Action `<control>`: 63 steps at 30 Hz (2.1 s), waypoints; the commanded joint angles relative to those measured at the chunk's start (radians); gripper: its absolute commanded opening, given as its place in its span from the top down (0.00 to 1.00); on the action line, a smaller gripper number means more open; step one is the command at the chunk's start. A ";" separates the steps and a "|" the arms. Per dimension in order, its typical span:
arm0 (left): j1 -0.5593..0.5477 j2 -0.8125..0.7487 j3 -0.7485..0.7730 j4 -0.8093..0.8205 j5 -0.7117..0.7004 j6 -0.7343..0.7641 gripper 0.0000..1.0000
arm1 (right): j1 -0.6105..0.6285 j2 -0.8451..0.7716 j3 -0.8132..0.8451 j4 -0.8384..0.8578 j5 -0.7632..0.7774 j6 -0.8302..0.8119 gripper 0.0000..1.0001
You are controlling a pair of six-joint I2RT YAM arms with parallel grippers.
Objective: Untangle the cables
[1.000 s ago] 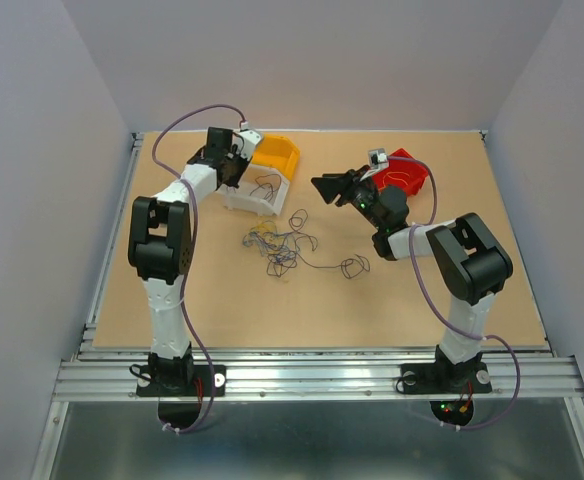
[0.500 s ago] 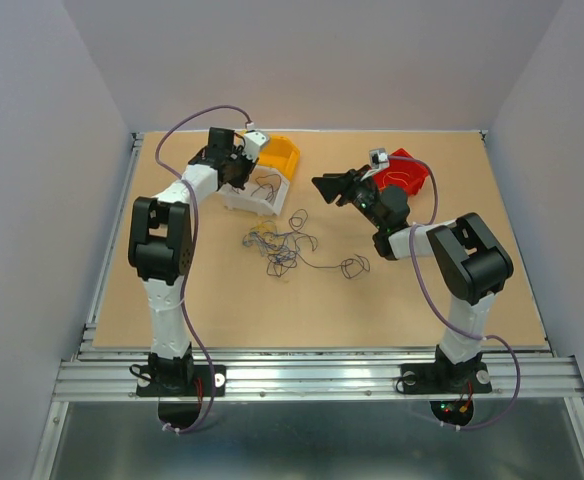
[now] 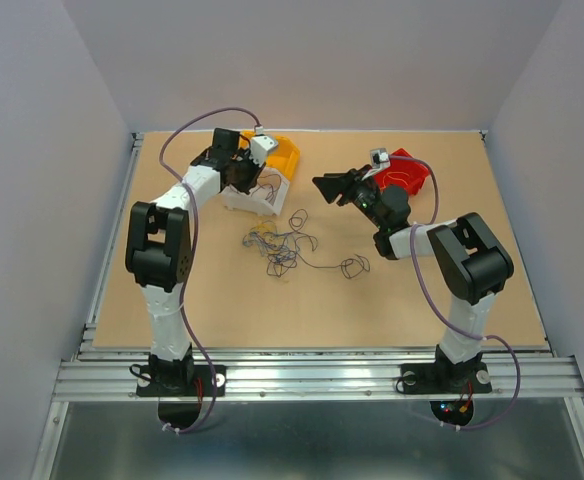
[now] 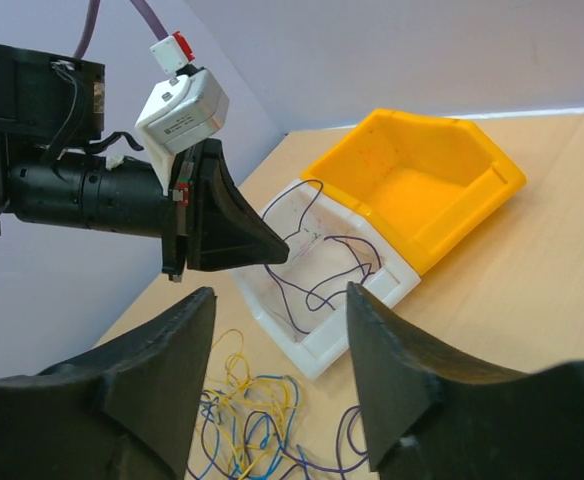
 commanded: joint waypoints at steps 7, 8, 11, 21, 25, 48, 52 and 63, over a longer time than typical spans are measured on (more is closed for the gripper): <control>-0.005 -0.163 -0.115 0.162 -0.154 -0.047 0.71 | -0.010 -0.057 -0.022 0.026 -0.043 0.023 0.31; -0.004 -0.163 -0.118 0.178 -0.163 -0.053 0.71 | -0.008 -0.081 -0.034 0.024 -0.042 0.018 0.28; -0.004 -0.145 -0.126 0.239 -0.197 -0.073 0.70 | -0.010 -0.126 -0.085 0.009 -0.036 0.021 0.25; -0.004 -0.039 -0.082 0.297 -0.243 -0.085 0.65 | -0.010 -0.296 -0.242 -0.019 -0.088 0.057 0.19; -0.004 -0.016 -0.065 0.294 -0.243 -0.090 0.64 | -0.010 -0.371 -0.297 -0.038 -0.098 0.052 0.16; 0.004 0.016 -0.036 0.281 -0.232 -0.056 1.00 | -0.010 -0.445 -0.352 -0.106 -0.083 -0.006 0.16; 0.004 -0.037 -0.085 0.245 -0.199 -0.010 1.00 | -0.010 -0.433 -0.343 -0.106 -0.086 -0.008 0.16; -0.013 -0.004 -0.002 -0.038 -0.080 0.085 1.00 | -0.010 -0.431 -0.348 -0.109 -0.085 -0.011 0.16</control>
